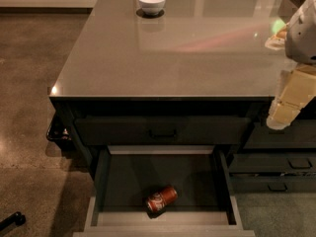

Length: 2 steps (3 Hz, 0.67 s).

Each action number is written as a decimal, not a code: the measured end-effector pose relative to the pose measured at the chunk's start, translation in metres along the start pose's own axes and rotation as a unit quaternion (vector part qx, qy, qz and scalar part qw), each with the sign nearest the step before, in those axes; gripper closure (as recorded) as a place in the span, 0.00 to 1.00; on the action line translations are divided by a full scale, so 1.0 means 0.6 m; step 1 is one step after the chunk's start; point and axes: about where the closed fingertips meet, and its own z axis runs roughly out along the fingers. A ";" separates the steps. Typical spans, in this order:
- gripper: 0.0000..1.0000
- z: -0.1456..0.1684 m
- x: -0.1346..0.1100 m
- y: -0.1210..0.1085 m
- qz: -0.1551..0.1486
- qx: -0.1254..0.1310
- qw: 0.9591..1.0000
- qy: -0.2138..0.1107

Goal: Pick coke can from middle drawer and place on counter

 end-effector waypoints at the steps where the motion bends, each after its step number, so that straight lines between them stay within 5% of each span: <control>1: 0.00 0.000 0.000 0.000 0.000 0.000 1.000 0.000; 2: 0.00 0.063 -0.004 0.022 -0.005 -0.020 1.000 -0.020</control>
Offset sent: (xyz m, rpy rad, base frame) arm -0.0050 0.0469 -0.1771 0.1962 0.1360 0.1225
